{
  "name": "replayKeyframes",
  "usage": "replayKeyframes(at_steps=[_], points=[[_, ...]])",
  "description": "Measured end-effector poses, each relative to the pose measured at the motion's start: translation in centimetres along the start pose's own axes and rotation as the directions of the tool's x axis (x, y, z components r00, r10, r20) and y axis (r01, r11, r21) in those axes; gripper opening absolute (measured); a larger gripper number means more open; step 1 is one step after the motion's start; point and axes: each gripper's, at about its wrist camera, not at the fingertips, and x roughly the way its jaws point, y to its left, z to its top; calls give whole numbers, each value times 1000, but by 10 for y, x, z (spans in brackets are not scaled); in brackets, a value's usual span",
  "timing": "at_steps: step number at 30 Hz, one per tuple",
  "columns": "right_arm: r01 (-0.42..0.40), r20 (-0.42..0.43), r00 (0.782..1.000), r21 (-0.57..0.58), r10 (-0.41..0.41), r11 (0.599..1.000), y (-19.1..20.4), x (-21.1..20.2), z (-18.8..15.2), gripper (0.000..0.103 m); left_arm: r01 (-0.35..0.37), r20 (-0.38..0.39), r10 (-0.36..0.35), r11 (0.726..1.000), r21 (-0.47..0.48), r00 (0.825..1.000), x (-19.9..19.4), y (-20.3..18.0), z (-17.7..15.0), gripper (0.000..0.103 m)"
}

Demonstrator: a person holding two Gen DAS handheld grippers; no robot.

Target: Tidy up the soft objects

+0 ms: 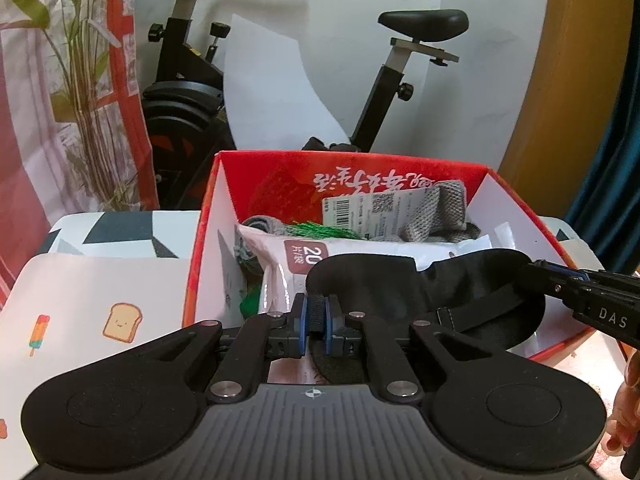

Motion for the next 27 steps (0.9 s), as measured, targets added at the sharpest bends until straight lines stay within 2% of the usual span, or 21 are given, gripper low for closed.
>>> replayKeyframes(at_steps=[2, 3, 4, 5, 6, 7, 8, 10, 13, 15, 17, 19, 24, 27], points=[[22, -1, 1000, -14, -22, 1000, 2, -1, 1, 26, -11, 8, 11, 1000, 11, 1000, -3, -1, 1, 12], [24, 1, 1000, -20, -24, 1000, 4, -3, 2, 33, -22, 18, 21, 999, 26, 1000, -5, -1, 2, 17], [28, 5, 1000, -24, -28, 999, 4, -6, 3, 44, -36, 25, 35, 999, 38, 999, -7, -2, 4, 31], [36, 12, 999, -27, -35, 999, 6, -8, 4, 51, -51, 33, 49, 997, 49, 998, -11, -1, 6, 40], [42, 17, 999, -27, -41, 999, 6, -11, 5, 62, -60, 44, 58, 997, 53, 997, -14, -1, 8, 59], [43, 20, 999, -26, -43, 999, 7, -14, 6, 67, -70, 59, 67, 996, 53, 996, -19, -2, 10, 70], [40, 20, 999, -22, -39, 999, 9, -18, 8, 69, -81, 77, 77, 996, 49, 994, -24, -1, 11, 71], [15, 2, 1000, -7, -14, 1000, 11, -26, 12, 85, -94, 108, 89, 995, 45, 990, -37, 0, 12, 79], [-35, -20, 999, 12, 35, 999, 18, -45, 19, 102, -128, 143, 121, 991, 38, 982, -55, -1, 12, 93], [-25, -12, 1000, -10, 25, 1000, 28, -61, 22, 103, -149, 171, 140, 988, 40, 975, -72, -2, 9, 97], [21, -18, 1000, -37, -22, 999, 39, -75, 25, 103, -160, 193, 149, 986, 43, 970, -87, -2, 7, 103], [56, -11, 998, -50, -56, 997, 46, -90, 29, 103, -174, 213, 163, 984, 35, 963, -105, -4, 6, 103], [51, 41, 998, -21, -50, 998, 53, -131, 35, 103, -180, 254, 173, 984, 2, 952, -147, -7, 2, 103], [49, 44, 998, -2, -49, 999, 56, -154, 36, 103, -179, 276, 184, 983, -44, 944, -174, -8, -3, 103]])
